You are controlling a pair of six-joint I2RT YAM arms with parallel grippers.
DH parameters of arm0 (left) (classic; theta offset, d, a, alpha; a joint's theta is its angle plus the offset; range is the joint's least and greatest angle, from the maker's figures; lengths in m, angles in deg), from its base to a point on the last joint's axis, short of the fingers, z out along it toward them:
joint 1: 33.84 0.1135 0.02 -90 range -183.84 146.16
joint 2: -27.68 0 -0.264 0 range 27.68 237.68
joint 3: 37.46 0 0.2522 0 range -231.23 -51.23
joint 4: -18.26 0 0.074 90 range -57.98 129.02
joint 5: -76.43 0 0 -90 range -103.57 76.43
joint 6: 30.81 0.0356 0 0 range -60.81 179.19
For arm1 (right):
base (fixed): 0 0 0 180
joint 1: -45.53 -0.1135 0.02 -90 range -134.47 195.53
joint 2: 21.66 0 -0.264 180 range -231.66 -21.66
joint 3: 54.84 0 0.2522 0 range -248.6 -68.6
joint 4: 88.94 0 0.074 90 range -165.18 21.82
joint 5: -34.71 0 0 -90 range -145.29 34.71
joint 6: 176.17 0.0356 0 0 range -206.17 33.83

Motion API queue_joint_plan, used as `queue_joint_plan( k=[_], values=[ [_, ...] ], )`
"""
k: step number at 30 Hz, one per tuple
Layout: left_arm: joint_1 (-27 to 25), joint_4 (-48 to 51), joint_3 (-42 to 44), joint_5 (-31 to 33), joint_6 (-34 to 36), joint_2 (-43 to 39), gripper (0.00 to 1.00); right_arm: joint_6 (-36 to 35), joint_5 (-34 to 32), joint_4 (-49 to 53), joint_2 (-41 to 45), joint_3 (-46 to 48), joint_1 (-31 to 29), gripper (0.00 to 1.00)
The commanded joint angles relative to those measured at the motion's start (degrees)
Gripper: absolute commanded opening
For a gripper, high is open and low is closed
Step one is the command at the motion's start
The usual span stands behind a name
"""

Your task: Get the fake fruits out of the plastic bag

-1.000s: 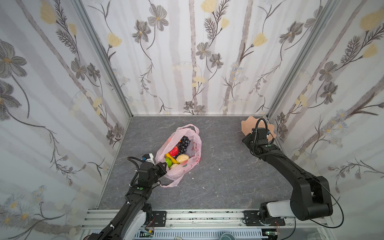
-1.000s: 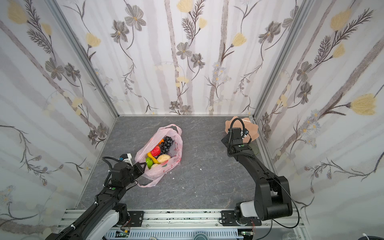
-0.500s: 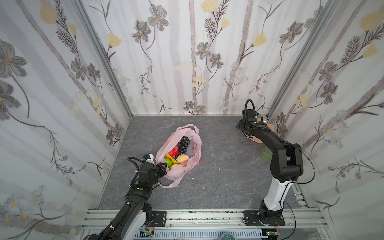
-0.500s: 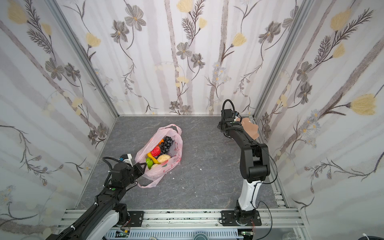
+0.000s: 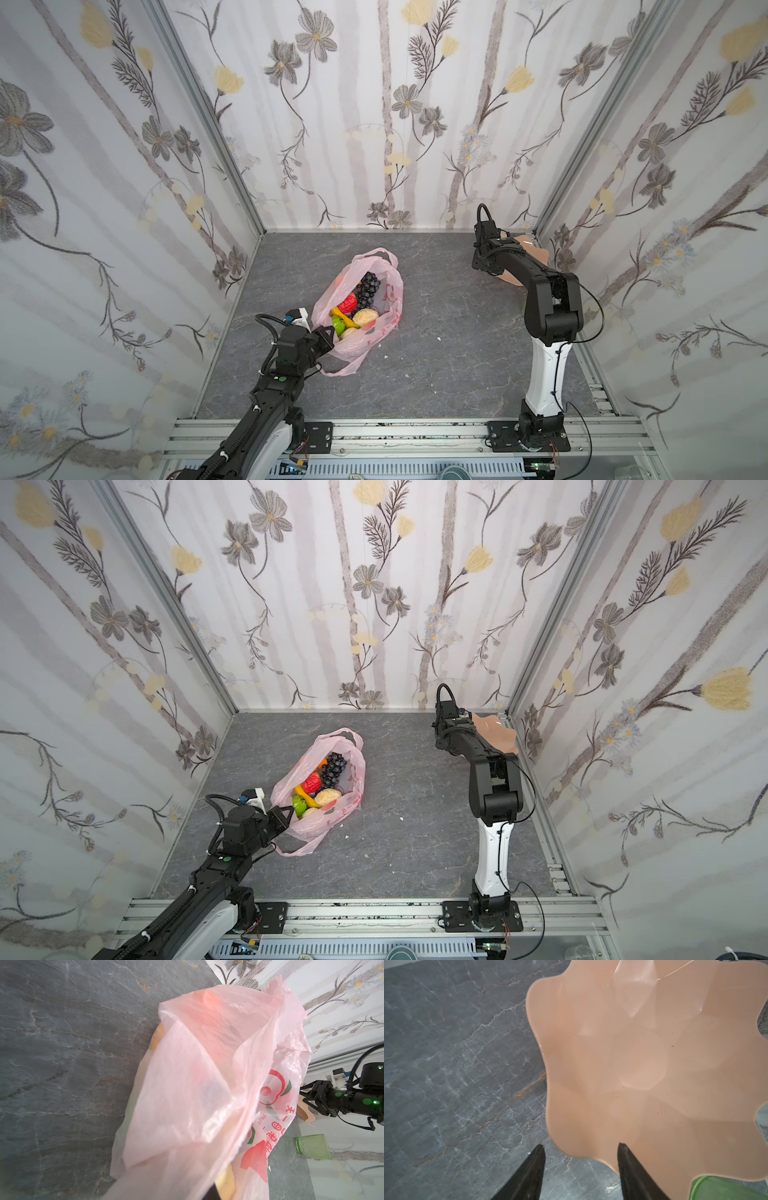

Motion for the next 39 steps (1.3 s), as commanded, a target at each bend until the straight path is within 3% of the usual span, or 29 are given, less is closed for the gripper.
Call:
queue_joint_plan(
  k=[1, 15, 21, 26, 32, 39],
  values=[
    [0.02, -1.55, 0.27, 0.08, -0.43, -0.02, 0.0, -3.52, -3.7, -0.07, -1.03, -0.95, -0.06, 0.52],
    [0.01, -1.37, 0.76, -0.35, -1.26, -0.53, 0.0, -11.5, -2.67, -1.47, -4.18, -2.91, -0.41, 0.31],
    [-0.06, -1.37, 0.23, -0.33, -1.34, 0.2, 0.0, -15.18, -3.12, -2.23, -4.64, -3.1, -1.08, 0.17],
    [-0.06, -1.37, 0.41, -0.26, -1.81, -0.25, 0.0, -18.56, 0.37, -3.09, -3.47, -2.83, -3.92, 0.1],
    [-0.06, -1.28, 0.74, -0.53, -2.05, -0.64, 0.0, -18.41, -2.31, -2.46, -2.56, -1.44, -7.63, 0.07],
    [-0.04, -1.28, 0.83, -0.36, -2.01, -0.5, 0.0, -15.92, -1.17, -5.38, 4.61, 8.92, -12.2, 0.06]
  ],
)
